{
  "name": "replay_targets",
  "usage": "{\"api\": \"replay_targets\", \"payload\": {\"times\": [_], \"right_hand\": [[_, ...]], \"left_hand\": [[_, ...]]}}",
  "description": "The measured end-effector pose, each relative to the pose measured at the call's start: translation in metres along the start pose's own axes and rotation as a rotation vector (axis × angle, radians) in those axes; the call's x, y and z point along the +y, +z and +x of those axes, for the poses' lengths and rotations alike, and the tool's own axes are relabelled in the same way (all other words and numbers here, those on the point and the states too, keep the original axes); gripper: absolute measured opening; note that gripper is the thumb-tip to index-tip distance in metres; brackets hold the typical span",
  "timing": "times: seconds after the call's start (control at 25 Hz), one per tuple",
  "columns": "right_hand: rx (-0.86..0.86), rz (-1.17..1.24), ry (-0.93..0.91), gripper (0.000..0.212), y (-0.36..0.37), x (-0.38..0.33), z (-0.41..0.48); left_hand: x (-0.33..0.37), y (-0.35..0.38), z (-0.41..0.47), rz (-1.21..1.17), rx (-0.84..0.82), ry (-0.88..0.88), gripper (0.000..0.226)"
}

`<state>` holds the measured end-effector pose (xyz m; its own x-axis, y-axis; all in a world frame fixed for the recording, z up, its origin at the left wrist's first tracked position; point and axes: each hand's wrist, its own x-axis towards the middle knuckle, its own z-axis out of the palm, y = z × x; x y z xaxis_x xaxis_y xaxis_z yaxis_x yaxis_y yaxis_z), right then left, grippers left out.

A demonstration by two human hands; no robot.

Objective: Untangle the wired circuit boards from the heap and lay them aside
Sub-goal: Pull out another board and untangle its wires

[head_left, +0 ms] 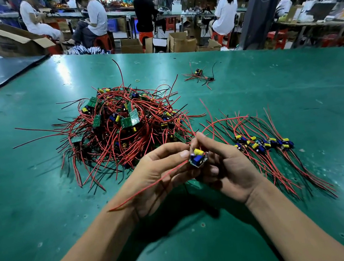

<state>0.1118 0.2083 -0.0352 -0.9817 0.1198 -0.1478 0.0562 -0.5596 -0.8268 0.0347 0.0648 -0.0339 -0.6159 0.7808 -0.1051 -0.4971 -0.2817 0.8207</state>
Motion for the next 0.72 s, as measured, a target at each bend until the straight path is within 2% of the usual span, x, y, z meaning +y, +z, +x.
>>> {"api": "replay_targets", "payload": {"times": [0.24, 0.36, 0.48, 0.6, 0.72], "right_hand": [[-0.002, 0.027, 0.001, 0.025, -0.001, 0.003, 0.004], [-0.015, 0.070, 0.015, 0.033, -0.001, 0.006, 0.004], [0.010, 0.145, 0.011, 0.031, -0.005, 0.001, 0.006], [0.143, 0.013, -0.001, 0.036, -0.011, -0.001, 0.010], [0.146, -0.019, -0.047, 0.034, -0.011, 0.003, 0.011]], "left_hand": [[-0.005, 0.001, -0.002, 0.031, -0.052, -0.051, 0.008], [-0.009, 0.002, -0.004, 0.033, -0.099, -0.041, 0.016], [-0.012, 0.004, -0.005, 0.044, -0.122, -0.046, 0.019], [-0.016, 0.004, -0.005, 0.081, -0.135, -0.057, 0.020], [-0.017, 0.002, -0.003, 0.101, -0.124, -0.091, 0.023]]}}
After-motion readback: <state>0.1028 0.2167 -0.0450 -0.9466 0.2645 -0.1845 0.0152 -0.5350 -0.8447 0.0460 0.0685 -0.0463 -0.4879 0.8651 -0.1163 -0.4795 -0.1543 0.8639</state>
